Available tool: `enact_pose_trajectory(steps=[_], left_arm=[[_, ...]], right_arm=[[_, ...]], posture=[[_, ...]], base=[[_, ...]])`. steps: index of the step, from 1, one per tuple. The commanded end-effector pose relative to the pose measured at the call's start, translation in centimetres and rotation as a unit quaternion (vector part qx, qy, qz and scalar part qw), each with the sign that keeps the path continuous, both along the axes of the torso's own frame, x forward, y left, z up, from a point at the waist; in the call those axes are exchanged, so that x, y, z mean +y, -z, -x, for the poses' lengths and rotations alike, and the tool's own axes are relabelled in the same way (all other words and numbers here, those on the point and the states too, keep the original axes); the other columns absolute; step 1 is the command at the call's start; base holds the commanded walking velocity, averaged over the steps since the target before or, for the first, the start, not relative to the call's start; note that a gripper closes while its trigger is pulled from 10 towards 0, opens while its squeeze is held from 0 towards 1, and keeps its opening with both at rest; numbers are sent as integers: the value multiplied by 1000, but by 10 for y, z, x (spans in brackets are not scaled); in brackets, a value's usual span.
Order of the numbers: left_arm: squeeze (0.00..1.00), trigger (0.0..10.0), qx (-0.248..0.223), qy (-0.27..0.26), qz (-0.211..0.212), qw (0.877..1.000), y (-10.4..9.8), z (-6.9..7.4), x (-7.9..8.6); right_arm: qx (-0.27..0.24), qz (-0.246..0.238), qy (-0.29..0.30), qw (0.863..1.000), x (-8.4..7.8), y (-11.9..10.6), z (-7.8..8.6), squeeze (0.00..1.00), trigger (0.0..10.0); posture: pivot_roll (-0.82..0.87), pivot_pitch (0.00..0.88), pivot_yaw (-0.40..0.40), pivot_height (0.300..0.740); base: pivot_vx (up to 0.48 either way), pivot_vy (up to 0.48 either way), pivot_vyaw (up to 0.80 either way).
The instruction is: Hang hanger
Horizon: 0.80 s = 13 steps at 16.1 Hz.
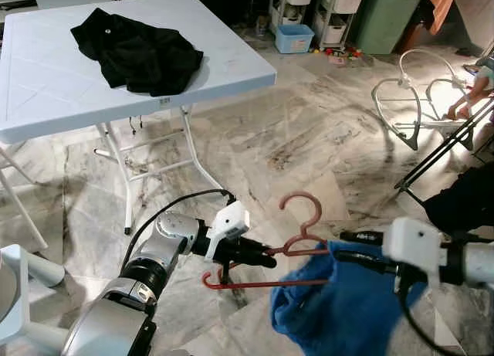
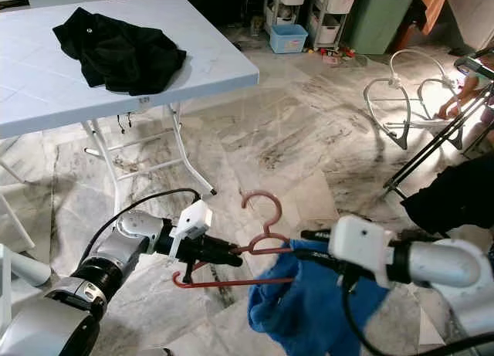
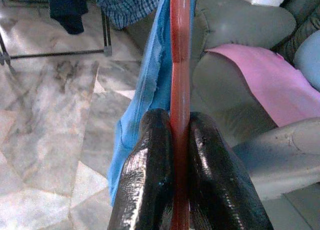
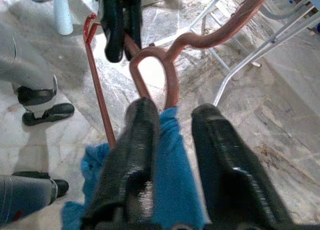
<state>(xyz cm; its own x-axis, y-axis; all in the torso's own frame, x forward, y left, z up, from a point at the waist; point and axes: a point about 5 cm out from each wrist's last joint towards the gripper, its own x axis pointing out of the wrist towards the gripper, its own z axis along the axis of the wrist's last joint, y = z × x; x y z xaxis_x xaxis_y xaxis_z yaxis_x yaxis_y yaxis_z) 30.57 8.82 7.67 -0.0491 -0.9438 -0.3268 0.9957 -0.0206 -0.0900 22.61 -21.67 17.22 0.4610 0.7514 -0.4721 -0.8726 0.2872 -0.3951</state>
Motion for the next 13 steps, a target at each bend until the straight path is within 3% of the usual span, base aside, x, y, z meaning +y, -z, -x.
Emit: enact_pose_trajectory(steps=[1,5,7,9,10,12,13], left_arm=[[0,0,-5,-2,8,1000,-3,-1,-2],[0,0,-3,-50,26,998,4,1,-1],[0,0,-20,-111,39,993,8,-2,-2],[0,0,-38,-180,53,981,8,-7,-3],[0,0,-52,-217,64,973,5,-11,-5],[0,0,-54,-232,78,968,1,-14,-7],[0,0,-47,-239,87,966,-3,-18,-12]], right_arm=[[-8,-5,3,1000,-4,-10,-4,1000,10000],[-53,-4,38,998,-16,-24,-20,1000,10000],[-97,-5,79,992,-21,-32,-31,1000,10000],[-152,-12,139,978,-26,-37,-41,1000,10000],[-172,-47,184,966,-26,-36,-44,1000,10000],[-172,-73,211,959,-22,-28,-43,1000,10000],[-163,-111,268,943,-16,-10,-44,1000,10000]], posture=[[38,92,-84,740],[46,98,-98,740],[46,98,-100,740],[44,96,-105,740],[46,95,-104,740],[45,95,-104,740],[46,94,-103,740]], base=[[0,0,0],[0,0,0],[0,0,0],[0,0,0],[0,0,0],[0,0,0],[0,0,0]])
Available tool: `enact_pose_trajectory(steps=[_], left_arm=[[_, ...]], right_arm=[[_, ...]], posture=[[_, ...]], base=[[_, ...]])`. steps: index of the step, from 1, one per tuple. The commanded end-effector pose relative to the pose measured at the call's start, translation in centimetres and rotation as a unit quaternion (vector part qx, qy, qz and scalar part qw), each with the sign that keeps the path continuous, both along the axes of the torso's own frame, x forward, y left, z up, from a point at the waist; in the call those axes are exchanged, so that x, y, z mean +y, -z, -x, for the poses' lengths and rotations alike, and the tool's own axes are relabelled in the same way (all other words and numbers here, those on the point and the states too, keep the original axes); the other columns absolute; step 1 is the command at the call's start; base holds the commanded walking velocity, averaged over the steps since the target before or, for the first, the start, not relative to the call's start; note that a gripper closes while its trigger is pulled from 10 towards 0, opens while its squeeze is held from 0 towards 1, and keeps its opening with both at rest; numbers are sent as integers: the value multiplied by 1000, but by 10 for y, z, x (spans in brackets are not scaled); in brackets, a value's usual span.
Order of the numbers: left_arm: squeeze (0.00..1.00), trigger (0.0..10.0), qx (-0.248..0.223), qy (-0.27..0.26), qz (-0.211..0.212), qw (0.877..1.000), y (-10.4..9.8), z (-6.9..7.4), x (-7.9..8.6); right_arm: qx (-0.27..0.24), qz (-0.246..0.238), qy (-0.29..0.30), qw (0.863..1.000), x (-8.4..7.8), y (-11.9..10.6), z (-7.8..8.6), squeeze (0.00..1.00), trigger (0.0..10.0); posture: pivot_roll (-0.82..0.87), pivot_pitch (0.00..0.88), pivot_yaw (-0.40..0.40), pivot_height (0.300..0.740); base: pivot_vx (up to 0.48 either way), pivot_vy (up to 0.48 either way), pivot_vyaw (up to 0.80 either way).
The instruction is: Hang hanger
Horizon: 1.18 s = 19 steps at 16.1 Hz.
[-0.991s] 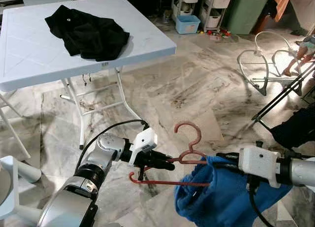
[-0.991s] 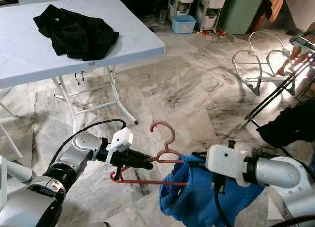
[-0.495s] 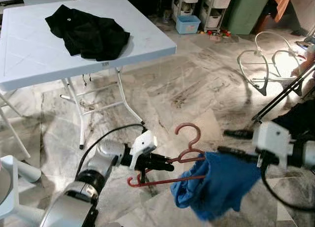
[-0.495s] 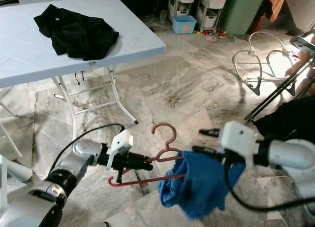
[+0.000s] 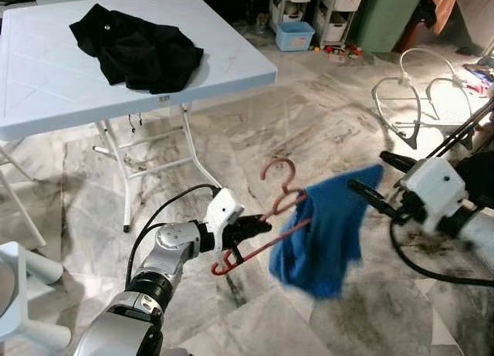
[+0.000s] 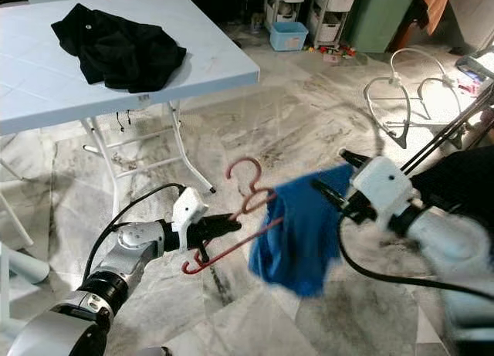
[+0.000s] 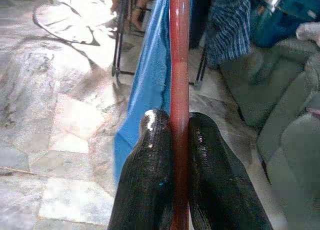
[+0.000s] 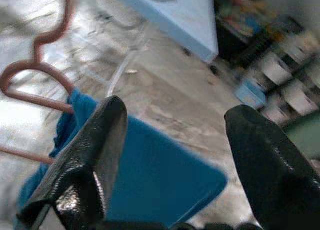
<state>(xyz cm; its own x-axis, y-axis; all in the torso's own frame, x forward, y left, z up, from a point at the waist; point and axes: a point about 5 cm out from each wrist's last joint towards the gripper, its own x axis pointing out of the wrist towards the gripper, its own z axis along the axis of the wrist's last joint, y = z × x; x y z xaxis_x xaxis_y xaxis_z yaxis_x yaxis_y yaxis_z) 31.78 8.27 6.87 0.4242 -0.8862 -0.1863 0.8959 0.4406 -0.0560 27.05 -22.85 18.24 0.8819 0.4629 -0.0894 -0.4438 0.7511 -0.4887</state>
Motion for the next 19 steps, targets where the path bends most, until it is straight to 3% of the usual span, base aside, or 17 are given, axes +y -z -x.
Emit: enact_pose_trajectory(steps=[1,4,6,11,12,13,14,15,19], left_arm=[[0,0,-24,5,20,999,-14,-6,-10],[0,0,-33,12,36,999,-23,-8,-15],[0,0,-44,18,46,998,-30,-8,-13],[0,0,-47,12,50,998,-32,-7,-13],[0,0,-47,14,52,997,-33,-6,-13],[0,0,-48,20,57,997,-36,-4,-14],[0,0,-51,25,62,996,-38,-2,-16],[0,0,-52,25,63,996,-38,-1,-17],[0,0,-50,22,65,996,-39,1,-18]], right_arm=[[5,-20,32,999,3,11,0,1000,10000],[18,-64,93,993,14,38,-4,1000,10000],[37,-141,143,979,25,49,-9,1000,10000],[46,-135,169,975,26,56,-16,1000,10000],[47,-132,174,975,25,57,-18,753,10000],[52,-131,178,974,28,59,-22,0,10000],[61,-158,166,971,40,59,-27,0,10000],[63,-155,157,973,45,59,-27,0,10000],[83,-155,141,974,49,64,-26,0,10000]], posture=[[48,93,-102,740],[48,92,-90,740],[54,85,-89,740],[69,89,-103,740],[70,91,-103,740],[71,97,-104,740],[74,100,-105,740],[76,101,-107,740],[76,99,-109,740]], base=[[0,0,0],[0,0,0],[0,0,0],[0,0,0],[0,0,0],[0,0,0],[0,0,0],[0,0,0],[0,0,0]])
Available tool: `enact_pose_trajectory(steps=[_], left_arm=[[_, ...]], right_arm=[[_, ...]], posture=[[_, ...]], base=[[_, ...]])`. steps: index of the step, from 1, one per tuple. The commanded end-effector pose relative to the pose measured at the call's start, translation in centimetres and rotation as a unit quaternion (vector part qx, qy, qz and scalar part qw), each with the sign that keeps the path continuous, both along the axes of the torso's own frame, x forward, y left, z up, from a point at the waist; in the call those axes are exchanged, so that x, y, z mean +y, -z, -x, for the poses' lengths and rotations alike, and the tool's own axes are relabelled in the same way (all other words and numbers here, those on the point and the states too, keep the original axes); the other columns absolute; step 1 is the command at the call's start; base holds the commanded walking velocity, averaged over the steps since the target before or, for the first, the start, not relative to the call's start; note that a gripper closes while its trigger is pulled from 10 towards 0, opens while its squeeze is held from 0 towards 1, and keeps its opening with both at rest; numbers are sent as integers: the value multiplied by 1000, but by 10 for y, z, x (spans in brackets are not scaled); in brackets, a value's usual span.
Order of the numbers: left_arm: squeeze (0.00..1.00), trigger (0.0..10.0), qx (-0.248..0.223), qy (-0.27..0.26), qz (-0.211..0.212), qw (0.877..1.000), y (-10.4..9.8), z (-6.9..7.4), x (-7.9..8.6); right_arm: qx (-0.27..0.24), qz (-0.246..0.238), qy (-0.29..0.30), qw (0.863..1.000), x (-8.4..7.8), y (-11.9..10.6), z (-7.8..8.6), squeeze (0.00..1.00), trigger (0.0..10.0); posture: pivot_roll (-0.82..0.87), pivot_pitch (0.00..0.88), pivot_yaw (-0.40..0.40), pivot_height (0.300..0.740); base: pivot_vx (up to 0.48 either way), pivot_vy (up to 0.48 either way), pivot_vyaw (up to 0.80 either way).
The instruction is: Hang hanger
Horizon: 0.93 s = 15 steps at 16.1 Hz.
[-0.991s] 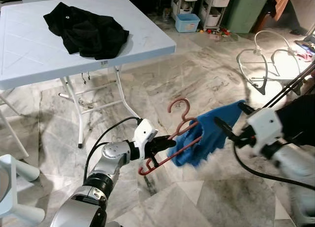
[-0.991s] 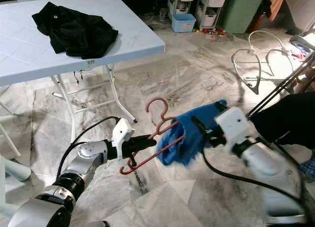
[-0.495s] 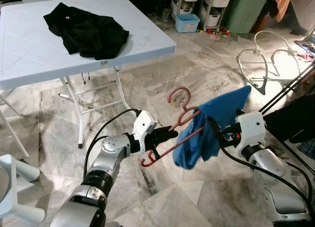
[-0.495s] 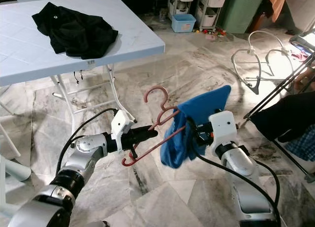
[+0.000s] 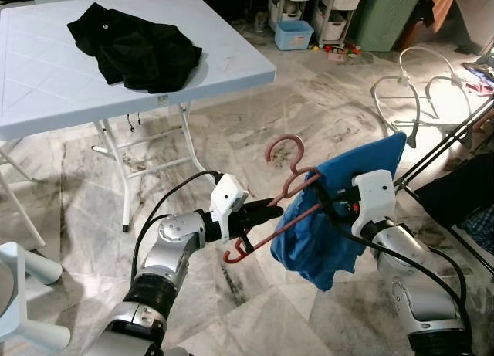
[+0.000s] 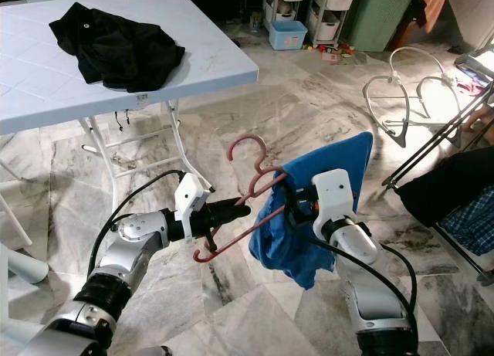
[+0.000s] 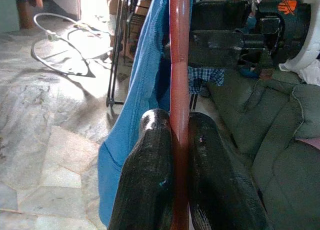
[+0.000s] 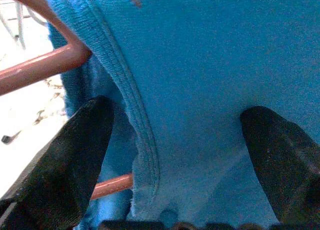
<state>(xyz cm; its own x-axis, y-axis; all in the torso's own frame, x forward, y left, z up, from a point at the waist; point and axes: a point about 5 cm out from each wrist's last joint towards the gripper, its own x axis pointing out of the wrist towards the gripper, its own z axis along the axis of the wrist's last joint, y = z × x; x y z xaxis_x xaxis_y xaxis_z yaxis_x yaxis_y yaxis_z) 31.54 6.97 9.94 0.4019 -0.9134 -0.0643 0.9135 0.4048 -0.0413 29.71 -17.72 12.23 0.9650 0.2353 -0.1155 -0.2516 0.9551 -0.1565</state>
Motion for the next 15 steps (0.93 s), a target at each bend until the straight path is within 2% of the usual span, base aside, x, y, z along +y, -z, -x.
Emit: enact_pose_trajectory(steps=[1,3,4,5,6,8,15], left_arm=[[0,0,-17,5,12,1000,-10,0,-5],[0,0,-19,11,14,1000,-12,-1,-6],[0,0,-17,26,15,999,-15,1,-8],[0,0,-16,44,12,999,-15,4,-9],[0,0,-17,58,9,998,-16,7,-9],[0,0,-16,80,8,997,-17,10,-11],[0,0,-8,66,5,998,-14,10,-9]], right_arm=[[26,8,1,1000,-5,8,3,0,10000],[24,14,13,1000,-9,9,3,0,10000],[22,25,43,999,-16,12,2,0,10000],[15,24,74,997,-20,11,-1,0,3490],[14,16,88,996,-22,10,-3,0,0],[2,10,95,995,-25,3,-7,0,0],[-9,11,112,994,-31,-3,-12,0,0]], posture=[[71,101,-109,740],[67,102,-107,740],[65,100,-106,740],[65,100,-106,740],[56,94,-108,740],[48,84,-121,740],[52,85,-127,740]], base=[[0,0,0],[0,0,0],[0,0,0],[0,0,0],[0,0,0],[0,0,0],[0,0,0]])
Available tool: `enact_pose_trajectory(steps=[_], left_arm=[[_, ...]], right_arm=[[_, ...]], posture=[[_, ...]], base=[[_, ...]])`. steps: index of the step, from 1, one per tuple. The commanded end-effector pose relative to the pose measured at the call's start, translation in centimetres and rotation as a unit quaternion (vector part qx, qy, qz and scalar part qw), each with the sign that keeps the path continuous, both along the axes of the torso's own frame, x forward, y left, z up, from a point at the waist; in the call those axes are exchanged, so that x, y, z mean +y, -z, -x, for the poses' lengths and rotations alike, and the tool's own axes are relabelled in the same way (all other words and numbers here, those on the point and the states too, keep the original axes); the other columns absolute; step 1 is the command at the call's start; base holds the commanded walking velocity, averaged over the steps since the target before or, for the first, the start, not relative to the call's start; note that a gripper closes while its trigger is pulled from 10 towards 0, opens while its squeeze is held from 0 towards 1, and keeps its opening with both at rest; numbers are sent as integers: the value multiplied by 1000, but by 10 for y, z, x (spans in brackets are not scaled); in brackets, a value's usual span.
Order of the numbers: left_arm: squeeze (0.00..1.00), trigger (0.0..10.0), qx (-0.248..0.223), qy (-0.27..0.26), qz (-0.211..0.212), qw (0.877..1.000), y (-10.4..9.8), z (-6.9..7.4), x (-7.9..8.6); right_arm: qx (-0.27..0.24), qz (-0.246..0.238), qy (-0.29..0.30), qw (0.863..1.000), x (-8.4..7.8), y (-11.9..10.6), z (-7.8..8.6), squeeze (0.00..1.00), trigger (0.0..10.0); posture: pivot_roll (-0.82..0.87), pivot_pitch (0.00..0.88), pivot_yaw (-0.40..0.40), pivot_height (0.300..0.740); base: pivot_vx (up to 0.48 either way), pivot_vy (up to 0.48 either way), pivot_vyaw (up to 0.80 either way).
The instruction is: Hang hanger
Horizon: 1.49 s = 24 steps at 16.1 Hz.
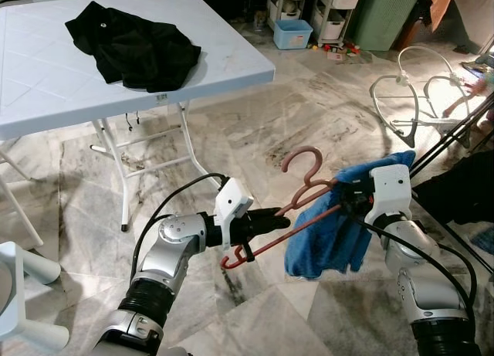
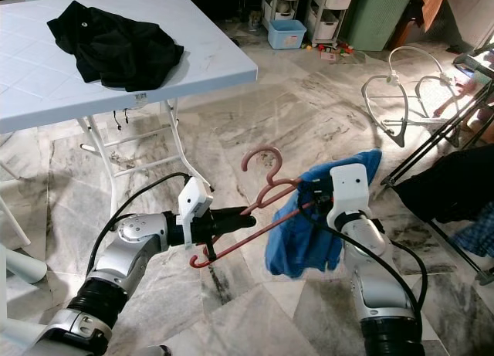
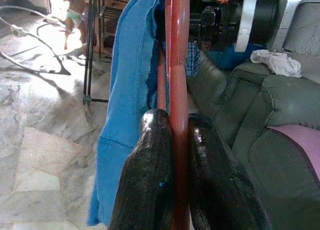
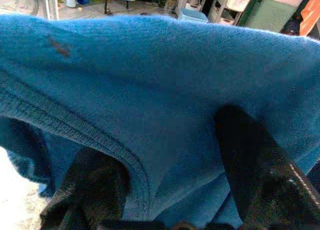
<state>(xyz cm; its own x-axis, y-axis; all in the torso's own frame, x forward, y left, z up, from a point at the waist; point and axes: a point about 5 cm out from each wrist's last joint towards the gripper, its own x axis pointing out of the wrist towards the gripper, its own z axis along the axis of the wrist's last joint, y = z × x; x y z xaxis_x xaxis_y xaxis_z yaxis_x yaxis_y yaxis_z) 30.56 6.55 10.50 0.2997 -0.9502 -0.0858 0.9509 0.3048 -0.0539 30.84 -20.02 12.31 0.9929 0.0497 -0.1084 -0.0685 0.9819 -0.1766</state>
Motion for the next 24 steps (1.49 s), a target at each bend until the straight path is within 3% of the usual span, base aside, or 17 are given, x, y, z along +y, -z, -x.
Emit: enact_pose_trajectory(steps=[1,3,6,8,19,24], left_arm=[[0,0,-17,12,14,1000,-8,1,-5],[0,0,-17,12,14,1000,-8,1,-5],[0,0,-38,-54,10,998,-12,-14,-2],[0,0,-41,-68,7,997,-13,-17,-1],[0,0,-39,-58,10,997,-10,-15,-3],[0,0,-45,-48,-3,998,-7,-13,-4]], right_arm=[[-4,2,19,1000,-8,-2,-1,0,0],[-4,2,19,1000,-8,-2,-1,0,0],[-7,-4,18,1000,-8,-2,0,0,0],[-9,-1,27,1000,-14,-3,2,0,0],[-16,-10,43,999,-20,-3,1,0,0],[-52,-22,55,997,-20,-15,-1,0,0]], posture=[[52,85,-127,740],[52,85,-127,740],[50,81,-127,740],[50,79,-131,740],[55,79,-134,740],[54,76,-132,740]], base=[[0,0,0],[0,0,0],[0,0,0],[0,0,0],[0,0,0],[0,0,0]])
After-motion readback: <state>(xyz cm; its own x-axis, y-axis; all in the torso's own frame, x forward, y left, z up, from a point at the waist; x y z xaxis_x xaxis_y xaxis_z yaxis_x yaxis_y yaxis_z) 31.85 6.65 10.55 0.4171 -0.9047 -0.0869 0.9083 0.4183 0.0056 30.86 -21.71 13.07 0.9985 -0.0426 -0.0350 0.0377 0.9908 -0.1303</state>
